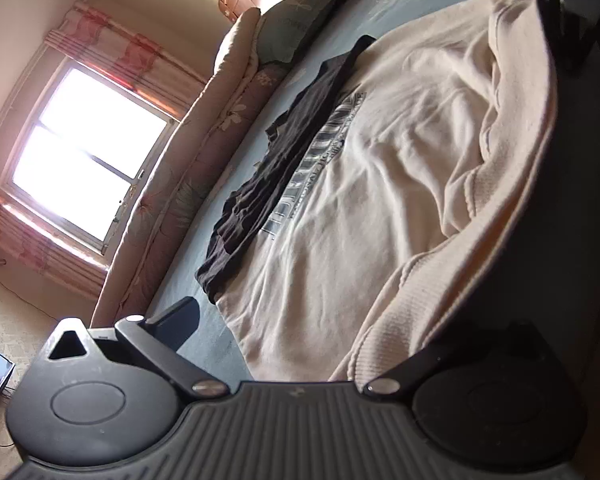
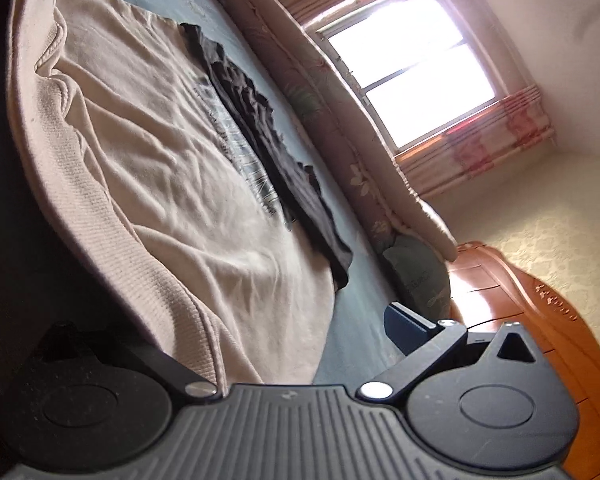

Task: Fold clothes

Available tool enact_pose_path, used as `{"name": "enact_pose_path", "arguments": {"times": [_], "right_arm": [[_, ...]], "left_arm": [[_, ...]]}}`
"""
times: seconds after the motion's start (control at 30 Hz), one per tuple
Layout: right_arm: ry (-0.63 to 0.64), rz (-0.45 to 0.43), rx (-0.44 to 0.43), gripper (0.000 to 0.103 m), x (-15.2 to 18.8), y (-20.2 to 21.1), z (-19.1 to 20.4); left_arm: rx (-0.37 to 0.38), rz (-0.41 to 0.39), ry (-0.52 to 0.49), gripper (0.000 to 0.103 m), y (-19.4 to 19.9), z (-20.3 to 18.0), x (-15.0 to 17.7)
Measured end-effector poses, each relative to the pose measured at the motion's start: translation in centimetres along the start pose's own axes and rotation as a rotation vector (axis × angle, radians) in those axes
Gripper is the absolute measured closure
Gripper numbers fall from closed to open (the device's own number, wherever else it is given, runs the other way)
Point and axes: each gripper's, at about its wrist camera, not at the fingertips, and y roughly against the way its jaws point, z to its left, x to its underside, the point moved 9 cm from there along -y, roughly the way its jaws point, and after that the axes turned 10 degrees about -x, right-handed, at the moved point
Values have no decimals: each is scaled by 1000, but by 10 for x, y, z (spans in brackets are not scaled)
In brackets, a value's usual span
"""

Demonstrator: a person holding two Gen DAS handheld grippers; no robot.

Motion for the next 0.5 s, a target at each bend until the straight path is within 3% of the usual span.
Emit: {"name": "enact_pose_path", "arguments": {"times": [0.13, 0.5], "right_arm": [[1, -30, 87, 0, -6, 2, -9], [-6, -35, 62, 0, -25, -14, -35]], "left_arm": [[-40, 2, 32, 0, -4, 13, -2], [-53, 9, 4, 0, -24, 29, -7]]}}
